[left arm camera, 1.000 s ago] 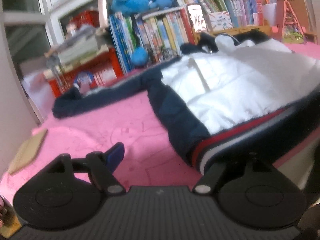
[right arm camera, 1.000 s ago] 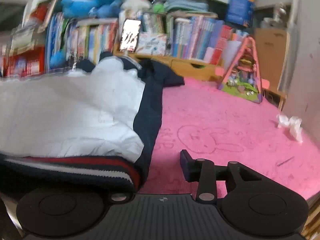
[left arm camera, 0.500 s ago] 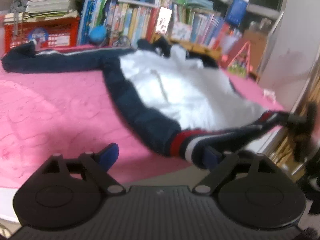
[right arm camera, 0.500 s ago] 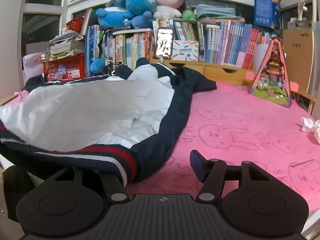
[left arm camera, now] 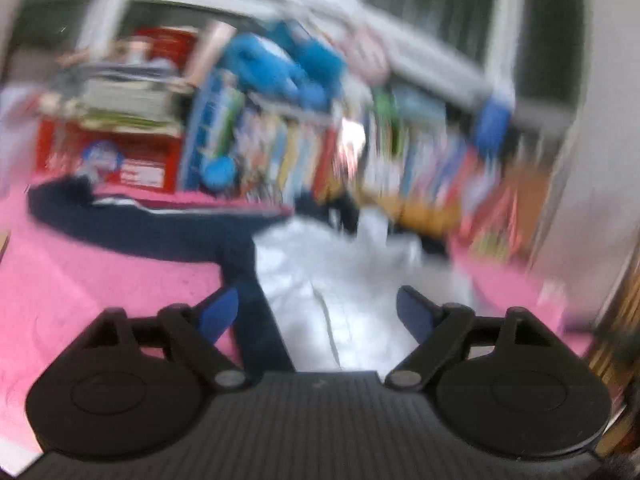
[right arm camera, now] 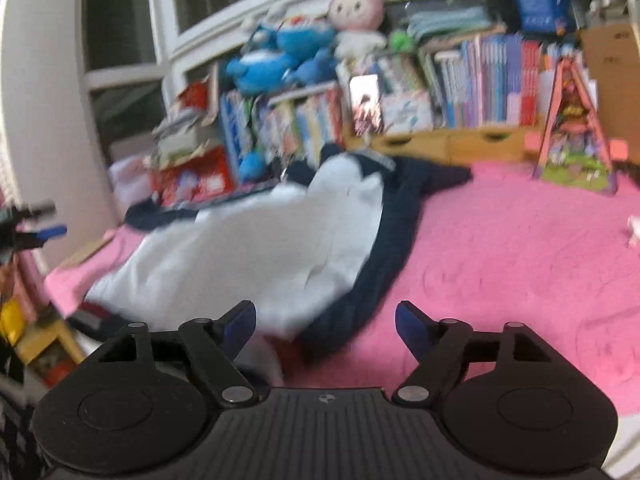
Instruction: Fold clothes
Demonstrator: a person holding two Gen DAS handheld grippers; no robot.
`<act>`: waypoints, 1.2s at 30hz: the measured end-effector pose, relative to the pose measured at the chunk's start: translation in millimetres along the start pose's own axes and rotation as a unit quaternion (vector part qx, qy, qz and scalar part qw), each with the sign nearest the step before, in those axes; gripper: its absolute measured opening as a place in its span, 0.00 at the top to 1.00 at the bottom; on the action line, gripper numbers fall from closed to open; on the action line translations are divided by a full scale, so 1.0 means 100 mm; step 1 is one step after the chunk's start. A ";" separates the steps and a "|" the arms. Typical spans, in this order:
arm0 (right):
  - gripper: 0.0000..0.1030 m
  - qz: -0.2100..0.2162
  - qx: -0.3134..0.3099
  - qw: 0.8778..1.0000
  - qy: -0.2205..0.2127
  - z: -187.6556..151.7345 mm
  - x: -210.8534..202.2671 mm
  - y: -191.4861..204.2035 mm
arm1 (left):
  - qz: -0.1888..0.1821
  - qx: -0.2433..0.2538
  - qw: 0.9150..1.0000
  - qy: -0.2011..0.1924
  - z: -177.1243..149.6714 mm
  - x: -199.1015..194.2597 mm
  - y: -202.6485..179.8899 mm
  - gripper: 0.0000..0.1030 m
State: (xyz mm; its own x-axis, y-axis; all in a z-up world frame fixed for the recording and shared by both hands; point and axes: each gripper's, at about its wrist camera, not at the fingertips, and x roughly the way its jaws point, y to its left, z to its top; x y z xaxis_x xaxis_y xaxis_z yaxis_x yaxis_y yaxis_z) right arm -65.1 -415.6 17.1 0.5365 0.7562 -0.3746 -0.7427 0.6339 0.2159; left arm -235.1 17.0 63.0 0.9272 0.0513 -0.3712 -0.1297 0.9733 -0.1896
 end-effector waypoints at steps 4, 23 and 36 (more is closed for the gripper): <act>0.25 0.036 -0.019 0.999 -0.018 0.29 0.35 0.30 | -0.015 0.052 0.998 0.041 -0.03 0.59 -0.44 0.20; 0.27 -0.125 -0.062 0.983 0.120 -0.02 0.98 0.16 | 0.055 0.067 0.989 0.123 -0.61 0.58 -0.03 0.27; 0.29 -0.129 -0.146 0.980 0.027 0.79 1.10 0.37 | 0.023 0.112 0.993 0.034 0.38 1.21 -0.13 0.21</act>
State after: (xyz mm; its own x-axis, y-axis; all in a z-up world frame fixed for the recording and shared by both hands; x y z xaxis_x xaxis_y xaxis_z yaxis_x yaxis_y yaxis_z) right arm -1.4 -296.1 55.0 0.7053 0.5624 -0.4317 -0.6726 0.7232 -0.1568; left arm -107.7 18.7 55.0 0.8949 0.0895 -0.4371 -0.0835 0.9960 0.0330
